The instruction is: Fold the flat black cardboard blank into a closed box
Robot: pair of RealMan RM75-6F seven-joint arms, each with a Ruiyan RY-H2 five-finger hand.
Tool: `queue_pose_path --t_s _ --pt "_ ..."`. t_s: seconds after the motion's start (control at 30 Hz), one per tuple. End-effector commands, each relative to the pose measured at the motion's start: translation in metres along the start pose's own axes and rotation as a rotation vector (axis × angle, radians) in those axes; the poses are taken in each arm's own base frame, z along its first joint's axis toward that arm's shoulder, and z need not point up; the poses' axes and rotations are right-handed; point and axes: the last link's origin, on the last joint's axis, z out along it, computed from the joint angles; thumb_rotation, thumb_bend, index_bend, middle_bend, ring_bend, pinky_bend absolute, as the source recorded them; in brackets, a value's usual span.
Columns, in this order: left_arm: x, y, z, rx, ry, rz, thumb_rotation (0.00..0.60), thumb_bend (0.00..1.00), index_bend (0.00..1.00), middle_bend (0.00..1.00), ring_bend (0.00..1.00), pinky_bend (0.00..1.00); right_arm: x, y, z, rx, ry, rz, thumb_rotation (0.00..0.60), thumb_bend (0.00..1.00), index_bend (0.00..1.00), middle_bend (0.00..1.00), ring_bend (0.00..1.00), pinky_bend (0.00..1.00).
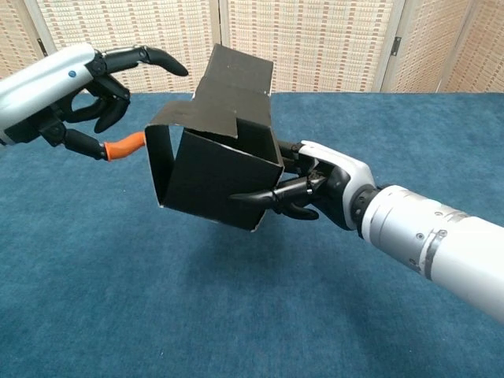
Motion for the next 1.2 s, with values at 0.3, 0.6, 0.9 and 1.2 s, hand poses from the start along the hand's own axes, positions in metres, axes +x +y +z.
queue_pose_path --t_s 0.3,0.6,0.9,1.2 --pt "-0.018 0.007 0.006 -0.087 -0.030 0.025 0.600 0.40 0.33 0.31 0.80 0.95 -0.010 0.012 0.007 0.001 -0.007 -0.093 0.600 0.13 0.59 0.63 0.73 1.00" --pt "-0.043 -0.001 0.002 -0.123 -0.093 0.099 0.600 0.40 0.45 0.41 0.80 0.95 -0.010 0.026 0.017 -0.015 0.013 -0.136 0.600 0.13 0.59 0.63 0.73 1.00" --pt "-0.055 -0.007 0.002 -0.142 -0.091 0.097 0.600 0.40 0.44 0.41 0.80 0.95 -0.004 0.034 0.027 -0.002 0.026 -0.197 0.600 0.13 0.59 0.63 0.73 1.00" --pt "-0.070 -0.008 0.004 -0.173 -0.127 0.117 0.600 0.40 0.44 0.42 0.79 0.95 0.000 0.044 0.035 0.006 0.020 -0.260 0.600 0.13 0.59 0.62 0.73 1.00"
